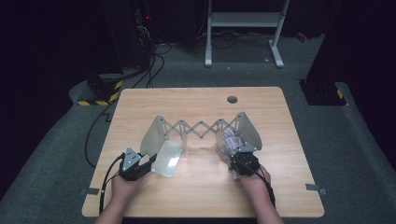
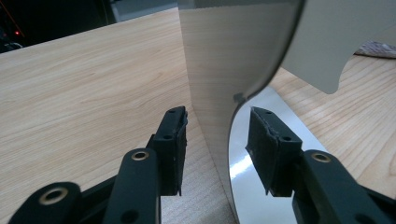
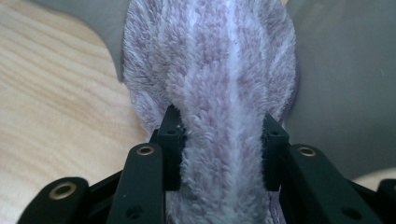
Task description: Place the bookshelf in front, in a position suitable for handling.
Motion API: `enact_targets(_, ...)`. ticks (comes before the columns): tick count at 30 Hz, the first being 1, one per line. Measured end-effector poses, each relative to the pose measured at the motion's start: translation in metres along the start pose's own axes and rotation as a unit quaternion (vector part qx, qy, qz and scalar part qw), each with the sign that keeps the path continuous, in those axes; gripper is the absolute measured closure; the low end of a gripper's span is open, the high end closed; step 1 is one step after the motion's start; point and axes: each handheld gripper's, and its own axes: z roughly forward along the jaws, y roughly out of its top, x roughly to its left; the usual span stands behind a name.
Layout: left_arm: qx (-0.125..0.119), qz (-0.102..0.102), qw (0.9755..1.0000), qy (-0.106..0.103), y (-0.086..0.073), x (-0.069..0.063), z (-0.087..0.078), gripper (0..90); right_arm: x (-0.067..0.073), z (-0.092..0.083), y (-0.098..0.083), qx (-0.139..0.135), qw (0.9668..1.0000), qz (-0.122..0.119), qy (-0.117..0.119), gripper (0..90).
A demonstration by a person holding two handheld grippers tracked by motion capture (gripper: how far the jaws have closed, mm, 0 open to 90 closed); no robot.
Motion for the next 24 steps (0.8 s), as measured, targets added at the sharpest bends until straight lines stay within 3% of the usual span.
enact_targets(4, -0.003, 0.001, 1.0, -0.001, 0.0, 0.0, 0.0, 56.9, -0.001, 0.004, 0.005, -0.005, 0.9999, 0.009, -0.004, 64.7)
enact_targets(9, 0.0, 0.0, 1.0, -0.001, -0.001, 0.0, 0.001, 56.9, 0.001, 0.003, -0.003, -0.026, 0.9993, 0.025, 0.002, 65.8)
enact_targets(10, 0.0, -0.001, 1.0, -0.001, -0.001, 0.0, 0.001, 56.8, 0.001, 0.001, -0.004, -0.027, 0.9994, 0.019, 0.0, 65.4)
enact_targets(13, 0.002, 0.0, 1.0, -0.001, -0.001, 0.0, 0.001, 56.8, -0.001, -0.004, -0.006, -0.031, 0.9993, 0.022, 0.006, 61.9)
enact_targets(16, 0.002, 0.0, 1.0, 0.001, -0.001, 0.0, 0.001, 56.8, -0.003, -0.008, -0.013, -0.027, 0.9991, 0.028, 0.02, 46.8)
enact_targets(18, 0.003, -0.001, 1.0, 0.001, -0.001, 0.0, 0.001, 56.8, -0.004, -0.008, -0.014, -0.027, 0.999, 0.028, 0.02, 43.9)
enact_targets(20, 0.004, -0.001, 1.0, 0.001, -0.001, 0.0, 0.001, 56.8, -0.01, -0.008, -0.016, -0.021, 0.9978, 0.05, 0.039, 38.2)
enact_targets(22, 0.003, -0.002, 1.0, 0.001, -0.002, -0.001, 0.002, 56.8, -0.01, -0.002, -0.018, -0.001, 0.9979, 0.046, 0.046, 37.3)
enact_targets(24, 0.004, -0.004, 1.0, 0.001, -0.002, 0.0, 0.002, 56.8, -0.008, 0.001, -0.021, 0.0, 0.998, 0.043, 0.047, 41.2)
